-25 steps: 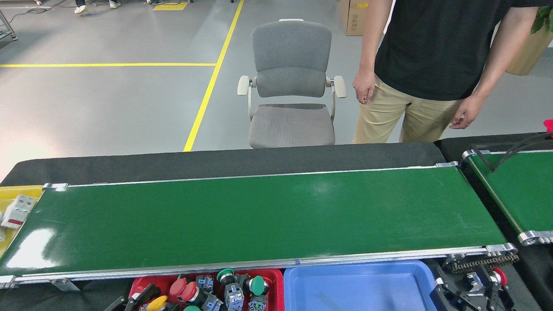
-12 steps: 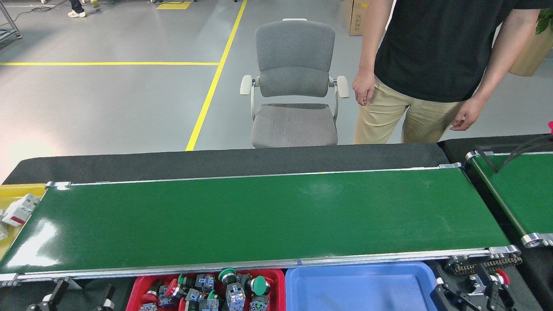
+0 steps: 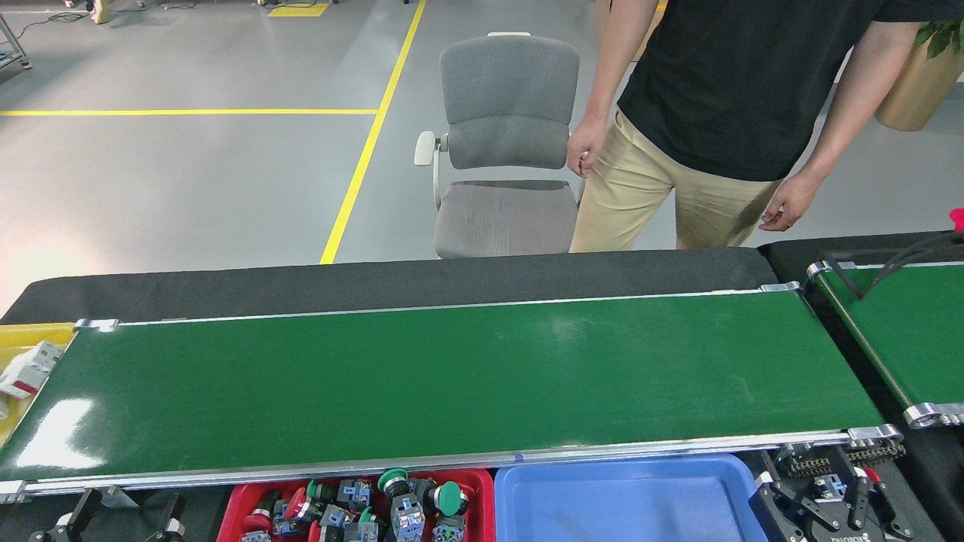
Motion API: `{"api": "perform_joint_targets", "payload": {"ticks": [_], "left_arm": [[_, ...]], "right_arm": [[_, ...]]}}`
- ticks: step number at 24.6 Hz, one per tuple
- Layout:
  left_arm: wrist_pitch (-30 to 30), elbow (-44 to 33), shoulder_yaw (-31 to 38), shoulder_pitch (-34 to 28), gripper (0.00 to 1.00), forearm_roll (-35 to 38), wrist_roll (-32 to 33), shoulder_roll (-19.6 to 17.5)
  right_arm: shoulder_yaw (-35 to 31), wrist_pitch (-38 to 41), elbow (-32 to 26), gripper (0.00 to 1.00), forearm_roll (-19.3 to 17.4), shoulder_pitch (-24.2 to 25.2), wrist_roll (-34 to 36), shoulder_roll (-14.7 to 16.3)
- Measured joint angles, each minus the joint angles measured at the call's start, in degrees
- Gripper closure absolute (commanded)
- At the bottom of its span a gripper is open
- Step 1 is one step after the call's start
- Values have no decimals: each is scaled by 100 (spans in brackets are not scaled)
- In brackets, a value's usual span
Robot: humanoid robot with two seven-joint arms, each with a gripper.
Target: Pick switch part from conveyor to tray
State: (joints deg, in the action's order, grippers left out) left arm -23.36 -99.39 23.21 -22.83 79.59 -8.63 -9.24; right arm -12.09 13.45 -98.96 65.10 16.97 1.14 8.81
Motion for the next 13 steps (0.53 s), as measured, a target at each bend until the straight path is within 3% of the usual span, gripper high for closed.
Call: {"api": "perform_joint_targets", "payload": {"ticks": [13], "left_arm": [[-446, 48, 198, 29, 0, -15, 271, -81]], "right_arm": [[6, 2, -141, 2, 0, 0, -213, -133]]}}
